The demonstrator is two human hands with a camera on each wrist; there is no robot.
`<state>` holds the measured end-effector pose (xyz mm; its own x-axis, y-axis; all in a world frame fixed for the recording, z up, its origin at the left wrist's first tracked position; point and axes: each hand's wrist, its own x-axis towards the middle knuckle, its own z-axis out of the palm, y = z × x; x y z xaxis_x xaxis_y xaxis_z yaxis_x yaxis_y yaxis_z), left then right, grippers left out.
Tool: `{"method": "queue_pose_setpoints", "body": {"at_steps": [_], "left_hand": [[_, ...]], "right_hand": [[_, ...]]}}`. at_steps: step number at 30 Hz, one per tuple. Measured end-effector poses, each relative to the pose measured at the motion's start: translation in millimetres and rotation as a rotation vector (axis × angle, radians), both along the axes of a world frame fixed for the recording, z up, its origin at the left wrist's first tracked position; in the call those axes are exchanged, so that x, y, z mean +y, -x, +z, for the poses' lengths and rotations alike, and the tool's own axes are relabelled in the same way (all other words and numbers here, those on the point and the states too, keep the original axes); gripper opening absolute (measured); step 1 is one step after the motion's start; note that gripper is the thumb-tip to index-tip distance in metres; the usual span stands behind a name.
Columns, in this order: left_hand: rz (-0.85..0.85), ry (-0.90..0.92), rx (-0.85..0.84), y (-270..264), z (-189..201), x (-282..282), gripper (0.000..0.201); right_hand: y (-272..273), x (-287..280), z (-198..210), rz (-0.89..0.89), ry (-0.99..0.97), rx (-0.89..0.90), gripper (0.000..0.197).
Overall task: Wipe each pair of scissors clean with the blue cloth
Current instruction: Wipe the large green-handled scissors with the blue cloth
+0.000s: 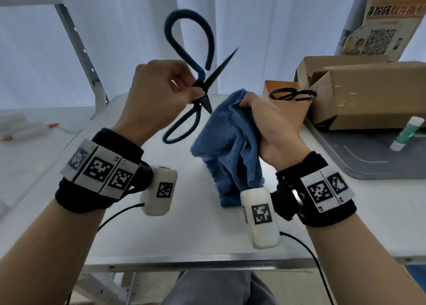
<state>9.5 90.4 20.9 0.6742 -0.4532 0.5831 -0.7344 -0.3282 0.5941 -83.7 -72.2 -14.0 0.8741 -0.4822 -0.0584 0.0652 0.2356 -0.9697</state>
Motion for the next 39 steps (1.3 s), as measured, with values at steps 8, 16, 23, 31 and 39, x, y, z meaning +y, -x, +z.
{"method": "queue_pose_setpoints", "body": {"at_steps": [8,16,23,31,39], "left_hand": [[0.009,-0.184,-0.503,10,-18,-8,0.008],[-0.025,-0.267,-0.638,9,-31,-13,0.006],[-0.114,-0.142,-0.545,2,-36,-12,0.013],[-0.102,-0.059,-0.194,-4,-45,-15,0.012],[0.023,-0.151,0.243,-7,-43,-19,0.027]], "right_hand": [[2,5,-1,0.289,-0.412,-0.142,0.030],[7,4,-10,0.300,-0.621,-0.186,0.054],[-3,0,-27,0.264,-0.641,-0.127,0.038],[-13,-7,-39,0.262,-0.675,-0.118,0.037],[-8,-4,-32,0.273,-0.648,-0.134,0.034]]}}
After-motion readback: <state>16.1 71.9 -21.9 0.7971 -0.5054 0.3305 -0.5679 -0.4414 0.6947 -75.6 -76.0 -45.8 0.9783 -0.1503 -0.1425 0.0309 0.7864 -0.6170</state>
